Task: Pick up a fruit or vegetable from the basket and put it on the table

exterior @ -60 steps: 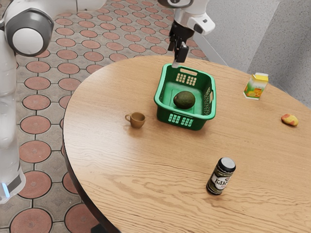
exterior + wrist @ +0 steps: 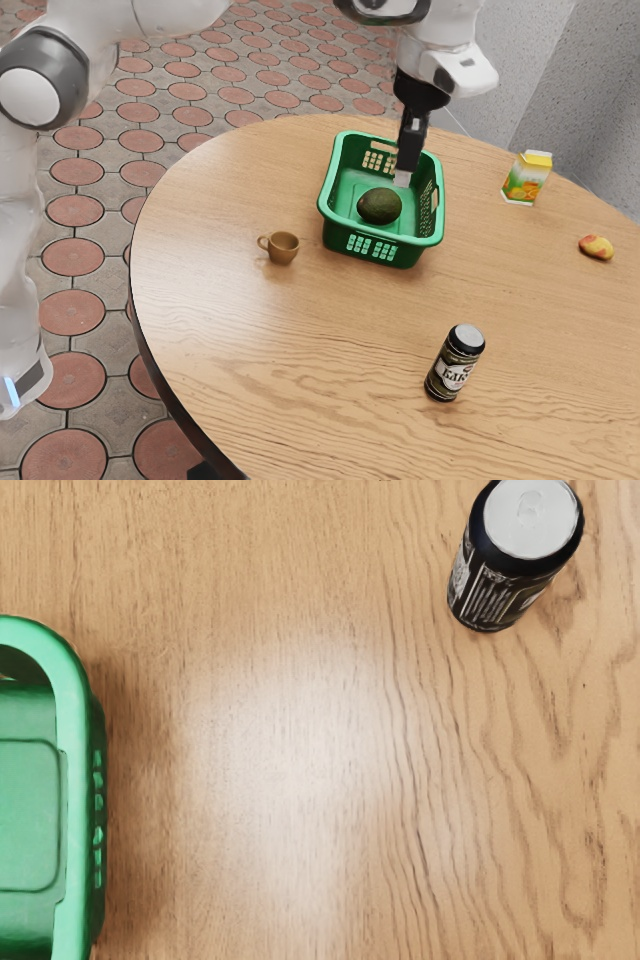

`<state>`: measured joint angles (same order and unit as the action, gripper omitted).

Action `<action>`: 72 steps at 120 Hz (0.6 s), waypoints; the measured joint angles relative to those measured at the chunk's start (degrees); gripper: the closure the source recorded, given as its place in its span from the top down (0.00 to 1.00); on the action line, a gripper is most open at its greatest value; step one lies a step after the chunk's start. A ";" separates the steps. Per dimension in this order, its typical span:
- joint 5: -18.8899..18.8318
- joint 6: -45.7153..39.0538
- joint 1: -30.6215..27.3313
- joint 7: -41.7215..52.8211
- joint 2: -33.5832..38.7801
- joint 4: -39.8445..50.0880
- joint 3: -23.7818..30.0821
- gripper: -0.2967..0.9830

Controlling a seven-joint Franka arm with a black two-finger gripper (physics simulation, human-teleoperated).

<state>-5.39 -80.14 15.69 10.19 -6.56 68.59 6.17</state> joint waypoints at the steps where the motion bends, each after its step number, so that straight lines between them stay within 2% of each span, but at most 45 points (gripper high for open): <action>1: 0.05 0.02 -0.09 0.01 -0.11 0.02 0.00 0.76; 22: 0.73 0.25 -8.70 0.31 -1.66 0.75 -0.19 0.77; 40: 4.77 0.44 -14.75 0.39 -3.21 1.01 -0.33 0.77; 50: 6.96 0.09 -18.11 -0.19 -3.58 2.31 -2.24 0.77; 66: 3.46 -3.19 -23.66 -0.82 -4.23 3.13 -2.90 0.77; 72: 2.59 -5.07 -24.52 -0.98 -4.57 6.02 -2.89 0.77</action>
<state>-2.80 -85.20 -8.83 9.21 -11.13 74.61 3.29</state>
